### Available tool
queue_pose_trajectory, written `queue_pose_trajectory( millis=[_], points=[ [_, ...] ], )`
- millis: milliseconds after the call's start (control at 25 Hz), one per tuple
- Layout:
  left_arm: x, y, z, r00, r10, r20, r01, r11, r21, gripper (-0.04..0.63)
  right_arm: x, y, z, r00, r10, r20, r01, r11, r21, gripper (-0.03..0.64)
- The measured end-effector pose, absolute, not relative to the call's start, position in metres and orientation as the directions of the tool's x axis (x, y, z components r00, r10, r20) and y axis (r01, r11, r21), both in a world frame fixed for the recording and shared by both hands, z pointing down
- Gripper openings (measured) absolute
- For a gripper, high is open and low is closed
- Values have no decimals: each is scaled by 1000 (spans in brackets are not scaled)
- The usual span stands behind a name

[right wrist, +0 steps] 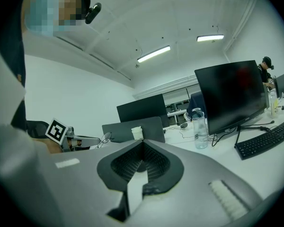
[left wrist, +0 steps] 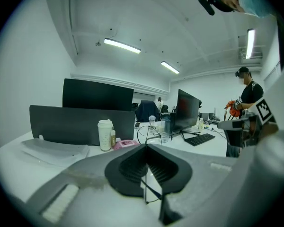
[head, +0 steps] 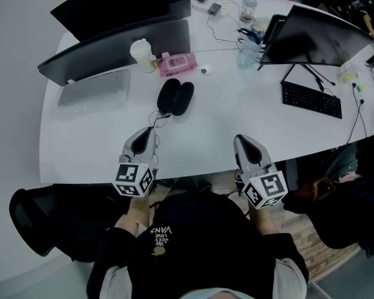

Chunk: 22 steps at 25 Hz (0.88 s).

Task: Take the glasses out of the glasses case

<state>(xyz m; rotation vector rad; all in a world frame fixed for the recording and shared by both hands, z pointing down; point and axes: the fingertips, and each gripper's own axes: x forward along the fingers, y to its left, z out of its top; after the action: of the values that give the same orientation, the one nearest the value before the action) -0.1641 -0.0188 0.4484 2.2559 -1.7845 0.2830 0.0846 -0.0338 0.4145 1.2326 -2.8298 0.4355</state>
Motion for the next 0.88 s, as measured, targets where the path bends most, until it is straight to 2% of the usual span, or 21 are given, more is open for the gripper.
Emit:
queue_pose_trajectory(
  millis=[880],
  points=[
    [-184,36,441,188,-940,283,-982,-170,87,8,75,-18,431,-716,-678,169,-696,671,-257,-2]
  ],
)
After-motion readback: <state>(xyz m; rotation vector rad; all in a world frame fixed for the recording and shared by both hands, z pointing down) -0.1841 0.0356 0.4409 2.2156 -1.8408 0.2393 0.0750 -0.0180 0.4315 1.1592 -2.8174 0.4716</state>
